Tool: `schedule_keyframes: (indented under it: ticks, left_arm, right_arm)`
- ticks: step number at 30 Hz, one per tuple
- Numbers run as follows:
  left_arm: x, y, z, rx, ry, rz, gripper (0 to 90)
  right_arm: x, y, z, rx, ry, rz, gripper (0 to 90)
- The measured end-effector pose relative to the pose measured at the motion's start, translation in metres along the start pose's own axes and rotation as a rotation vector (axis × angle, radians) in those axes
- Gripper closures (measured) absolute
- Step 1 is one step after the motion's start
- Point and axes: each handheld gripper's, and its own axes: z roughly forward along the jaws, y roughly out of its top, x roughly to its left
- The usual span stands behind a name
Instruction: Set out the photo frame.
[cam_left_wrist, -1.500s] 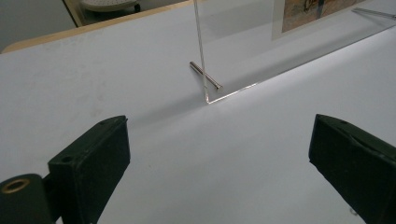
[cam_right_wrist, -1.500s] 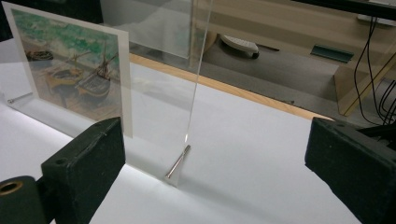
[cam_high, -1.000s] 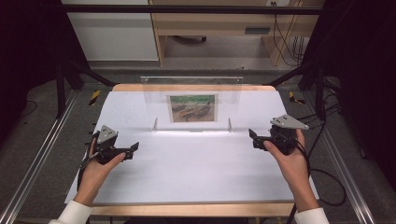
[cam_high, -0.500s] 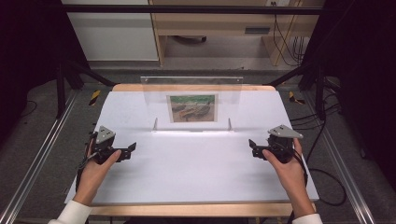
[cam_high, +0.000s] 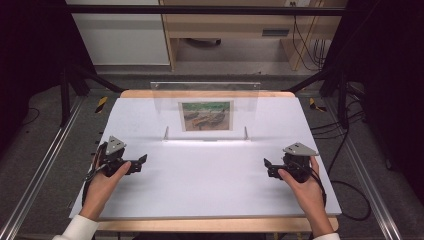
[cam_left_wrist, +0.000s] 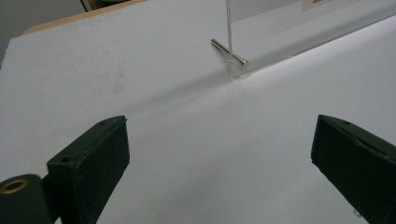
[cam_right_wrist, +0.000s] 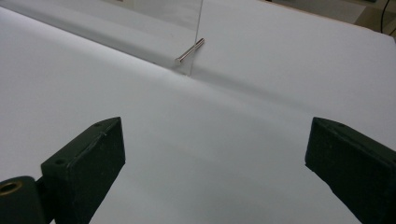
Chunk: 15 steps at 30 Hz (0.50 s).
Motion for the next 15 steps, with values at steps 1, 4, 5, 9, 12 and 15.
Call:
schedule_keyframes:
  ticks: [1,4,5,9,12,15]
  left_arm:
    - [0.0,0.0,0.0,0.003,-0.002,0.003,4.4]
    - [-0.001,0.0,0.001,0.007,-0.002,0.011,4.4]
    - [-0.002,0.0,0.001,0.01,-0.001,0.014,4.4]
    - [-0.003,-0.001,0.002,0.018,-0.006,0.027,4.4]
    - [-0.004,-0.002,0.003,0.026,-0.011,0.032,4.4]
    - [-0.004,-0.002,0.003,0.033,-0.011,0.041,4.4]
  right_arm:
    - [0.001,-0.001,0.0,0.002,0.002,0.001,5.3]
    - [0.003,-0.005,0.002,0.016,0.013,-0.005,5.3]
    - [0.004,-0.006,0.003,0.019,0.015,-0.013,5.3]
    - [0.008,-0.008,0.005,0.034,0.035,-0.027,5.3]
    - [0.012,-0.011,0.007,0.054,0.054,-0.029,5.3]
    - [0.016,-0.015,0.009,0.077,0.074,-0.03,5.3]
